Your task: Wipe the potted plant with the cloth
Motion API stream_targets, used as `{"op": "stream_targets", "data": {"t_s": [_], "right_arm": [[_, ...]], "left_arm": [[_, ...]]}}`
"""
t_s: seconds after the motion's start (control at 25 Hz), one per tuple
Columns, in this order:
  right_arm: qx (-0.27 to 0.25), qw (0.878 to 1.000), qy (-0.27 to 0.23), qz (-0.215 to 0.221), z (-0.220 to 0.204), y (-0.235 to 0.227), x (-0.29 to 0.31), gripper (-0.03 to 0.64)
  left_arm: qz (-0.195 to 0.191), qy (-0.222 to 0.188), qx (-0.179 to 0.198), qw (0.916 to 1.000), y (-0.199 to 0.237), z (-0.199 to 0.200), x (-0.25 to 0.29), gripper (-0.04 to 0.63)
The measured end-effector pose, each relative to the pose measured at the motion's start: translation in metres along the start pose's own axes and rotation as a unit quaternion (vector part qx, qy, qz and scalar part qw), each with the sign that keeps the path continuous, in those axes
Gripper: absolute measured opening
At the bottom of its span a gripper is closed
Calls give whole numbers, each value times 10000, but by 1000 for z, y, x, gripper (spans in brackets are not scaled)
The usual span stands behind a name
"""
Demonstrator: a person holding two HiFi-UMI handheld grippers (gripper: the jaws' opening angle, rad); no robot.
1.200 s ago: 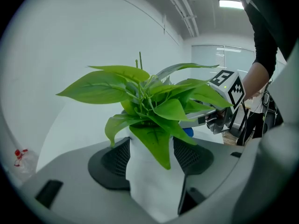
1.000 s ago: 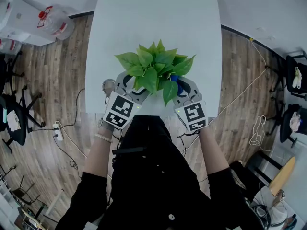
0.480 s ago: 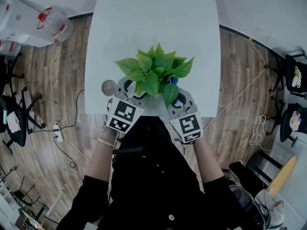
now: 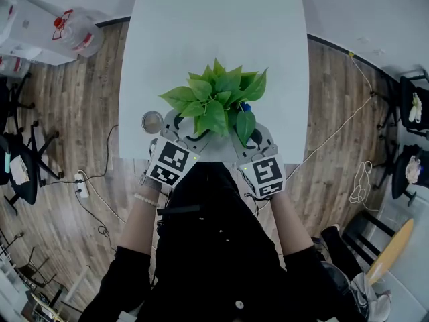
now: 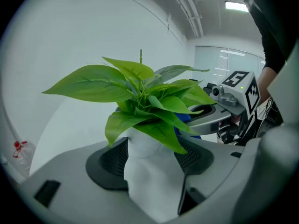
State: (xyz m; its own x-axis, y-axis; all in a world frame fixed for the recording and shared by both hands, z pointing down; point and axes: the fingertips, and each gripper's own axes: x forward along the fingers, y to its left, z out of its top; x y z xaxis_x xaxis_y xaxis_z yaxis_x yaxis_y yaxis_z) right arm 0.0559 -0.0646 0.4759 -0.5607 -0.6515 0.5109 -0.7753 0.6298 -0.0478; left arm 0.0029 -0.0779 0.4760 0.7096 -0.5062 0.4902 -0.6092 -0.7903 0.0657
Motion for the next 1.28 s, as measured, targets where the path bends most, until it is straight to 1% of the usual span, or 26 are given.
{"op": "stream_targets", "data": {"t_s": [0.32, 0.52, 0.68, 0.84, 1.04, 1.28], "right_arm": [[-70, 9999, -32, -126, 7, -24, 10, 84], [-211, 9997, -12, -109, 11, -40, 19, 84], [-305, 9995, -25, -59, 18, -46, 27, 84], [-393, 9992, -2, -31, 19, -53, 32, 84], [-403, 9992, -16, -12, 22, -53, 37, 84], [-277, 9996, -7, -29, 18, -45, 36, 84]], "left_arm": [[-74, -10, 7, 10000, 13, 0, 1, 310], [-220, 31, 116, 9997, 17, 5, 11, 341], [-296, 12, 208, 9993, 21, 10, 18, 345], [-336, -64, 16, 9994, 25, 15, 22, 345], [-187, -41, 144, 9997, 33, 15, 23, 344], [70, -105, -16, 9999, 33, 13, 21, 342]]}}
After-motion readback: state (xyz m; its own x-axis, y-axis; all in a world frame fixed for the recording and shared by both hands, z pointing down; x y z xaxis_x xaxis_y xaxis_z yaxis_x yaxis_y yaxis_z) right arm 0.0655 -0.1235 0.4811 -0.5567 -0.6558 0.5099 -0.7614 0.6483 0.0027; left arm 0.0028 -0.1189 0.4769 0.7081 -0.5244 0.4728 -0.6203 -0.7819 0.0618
